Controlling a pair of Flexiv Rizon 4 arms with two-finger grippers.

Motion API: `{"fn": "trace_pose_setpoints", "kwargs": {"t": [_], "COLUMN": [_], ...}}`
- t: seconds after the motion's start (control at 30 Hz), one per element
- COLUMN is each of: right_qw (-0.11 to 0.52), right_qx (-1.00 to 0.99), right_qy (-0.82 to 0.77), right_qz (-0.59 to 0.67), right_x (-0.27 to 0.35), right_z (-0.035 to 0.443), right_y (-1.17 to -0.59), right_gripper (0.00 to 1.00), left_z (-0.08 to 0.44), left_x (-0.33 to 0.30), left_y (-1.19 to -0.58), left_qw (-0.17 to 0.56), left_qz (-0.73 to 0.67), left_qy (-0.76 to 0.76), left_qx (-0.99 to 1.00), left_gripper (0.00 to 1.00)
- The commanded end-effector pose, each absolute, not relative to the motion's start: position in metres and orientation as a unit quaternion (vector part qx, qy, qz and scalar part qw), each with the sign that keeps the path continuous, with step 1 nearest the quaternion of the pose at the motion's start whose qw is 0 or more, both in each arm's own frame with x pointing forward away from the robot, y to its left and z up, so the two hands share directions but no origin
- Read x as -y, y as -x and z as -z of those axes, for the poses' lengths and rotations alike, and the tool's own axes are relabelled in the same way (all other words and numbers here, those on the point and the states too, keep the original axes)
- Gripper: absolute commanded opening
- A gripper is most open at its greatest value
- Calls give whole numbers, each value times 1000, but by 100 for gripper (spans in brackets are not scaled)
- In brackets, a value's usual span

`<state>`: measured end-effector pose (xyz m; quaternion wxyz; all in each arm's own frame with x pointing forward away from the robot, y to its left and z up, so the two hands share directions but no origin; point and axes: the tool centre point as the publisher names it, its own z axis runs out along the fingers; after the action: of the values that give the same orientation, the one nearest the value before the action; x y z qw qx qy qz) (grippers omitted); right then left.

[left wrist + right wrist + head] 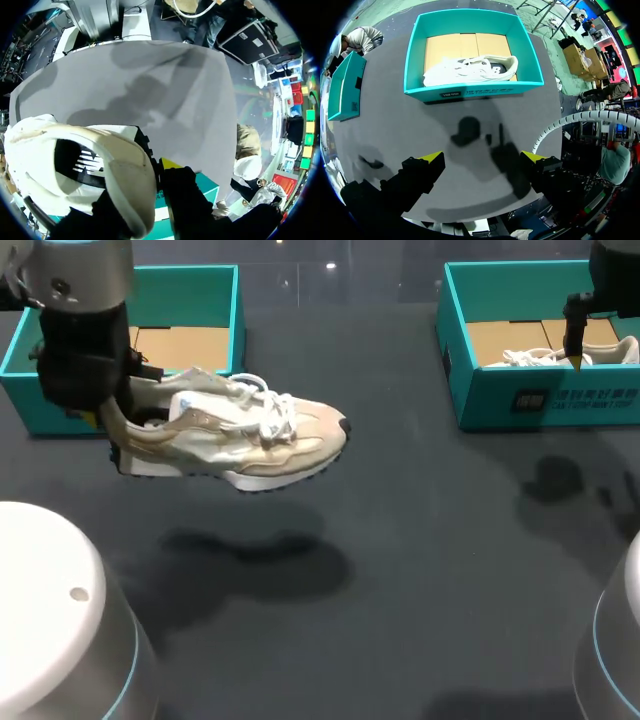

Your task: Take the shoe out of the shoebox, open the shoe tongue, remove and reinsert the insole, then place the shoe into the shoebox

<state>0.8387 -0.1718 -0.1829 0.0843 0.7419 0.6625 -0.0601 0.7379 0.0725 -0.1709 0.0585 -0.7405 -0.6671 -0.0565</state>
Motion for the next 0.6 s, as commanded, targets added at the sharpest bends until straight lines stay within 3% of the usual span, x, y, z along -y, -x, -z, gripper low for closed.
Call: {"fn": "trace_pose_setpoints", "kwargs": {"t": [0.03, 0.6], "right_qw": [84, 84], "right_qx": [-662, -662], "right_qy": [-742, -742], "right_qz": [60, 60], "right_x": [171, 171], "right_z": [183, 183], "right_y": [-839, -839], "right_gripper": [100, 100], "left_z": [195, 213], "left_x": [-42, -22], "left_y": [-729, -713], "left_qw": [85, 109], "left_qz": [50, 45], "left_qy": [745, 738], "left_qx": [660, 664], "left_gripper": [0, 0]}}
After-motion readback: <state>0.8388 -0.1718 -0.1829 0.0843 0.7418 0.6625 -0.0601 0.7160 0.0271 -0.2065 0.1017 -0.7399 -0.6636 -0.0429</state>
